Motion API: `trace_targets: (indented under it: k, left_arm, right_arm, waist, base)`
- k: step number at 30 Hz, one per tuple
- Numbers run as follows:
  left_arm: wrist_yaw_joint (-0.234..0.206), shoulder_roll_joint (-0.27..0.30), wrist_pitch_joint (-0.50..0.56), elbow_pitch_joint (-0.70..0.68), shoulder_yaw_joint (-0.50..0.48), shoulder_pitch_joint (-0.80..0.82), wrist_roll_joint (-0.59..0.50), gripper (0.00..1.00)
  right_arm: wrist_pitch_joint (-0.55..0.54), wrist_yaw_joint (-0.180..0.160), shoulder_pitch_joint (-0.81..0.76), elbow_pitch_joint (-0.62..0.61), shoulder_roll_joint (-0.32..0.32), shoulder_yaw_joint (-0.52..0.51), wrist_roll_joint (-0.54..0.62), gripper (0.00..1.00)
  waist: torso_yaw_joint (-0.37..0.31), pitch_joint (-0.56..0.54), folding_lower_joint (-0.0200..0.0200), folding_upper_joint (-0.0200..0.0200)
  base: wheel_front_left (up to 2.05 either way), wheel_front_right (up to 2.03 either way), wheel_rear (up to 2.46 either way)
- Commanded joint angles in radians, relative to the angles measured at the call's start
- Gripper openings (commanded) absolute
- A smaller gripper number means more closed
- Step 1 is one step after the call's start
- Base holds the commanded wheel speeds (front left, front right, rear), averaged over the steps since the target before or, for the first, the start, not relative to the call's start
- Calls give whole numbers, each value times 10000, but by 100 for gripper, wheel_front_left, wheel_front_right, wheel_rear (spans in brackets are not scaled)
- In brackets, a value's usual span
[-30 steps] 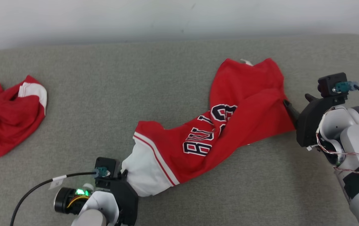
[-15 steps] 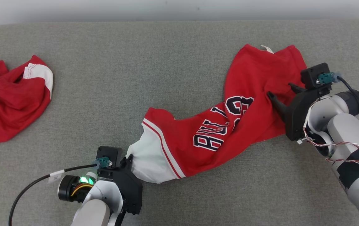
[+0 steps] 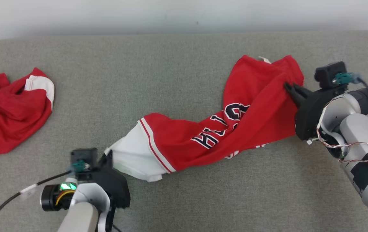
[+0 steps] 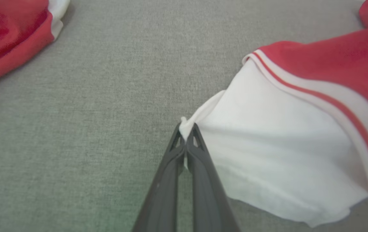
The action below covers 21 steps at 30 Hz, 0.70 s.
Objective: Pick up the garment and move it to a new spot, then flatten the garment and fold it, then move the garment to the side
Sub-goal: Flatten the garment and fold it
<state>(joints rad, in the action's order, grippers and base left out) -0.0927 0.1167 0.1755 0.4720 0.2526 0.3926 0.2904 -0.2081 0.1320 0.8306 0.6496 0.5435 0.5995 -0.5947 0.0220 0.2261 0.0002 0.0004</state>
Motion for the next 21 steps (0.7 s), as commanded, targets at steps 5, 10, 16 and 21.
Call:
trace_targets:
  k: [5, 10, 16, 21]
  left_arm:
    - [154, -359, -1016, -559, -944, 179, 1388, 0]
    - [669, -604, -1562, -1269, -1816, 496, 3472, 0]
    - [745, -661, -1480, -2436, -2556, 1730, 6314, 0]
    - [478, -665, -983, -3030, -2688, 2776, 7296, 0]
  right_arm:
    - [646, -27, -132, -362, -107, -559, -829, 0]
    - [1160, -27, -347, -1096, -113, -1229, -1665, 0]
    - [1903, -27, -397, -2031, -130, -2620, -1528, 0]
    - [1814, -25, -492, -2481, -396, -3384, -1018, 0]
  waist:
    - [-221, -679, -2, -4]
    - [-434, -1220, -2, -4]
    - [-898, -1987, -2, -4]
    - [-1194, -2281, -2, -4]
  base:
    - [0, 0, 0]
    - [0, 0, 0]
    - [0, 0, 0]
    - [0, 0, 0]
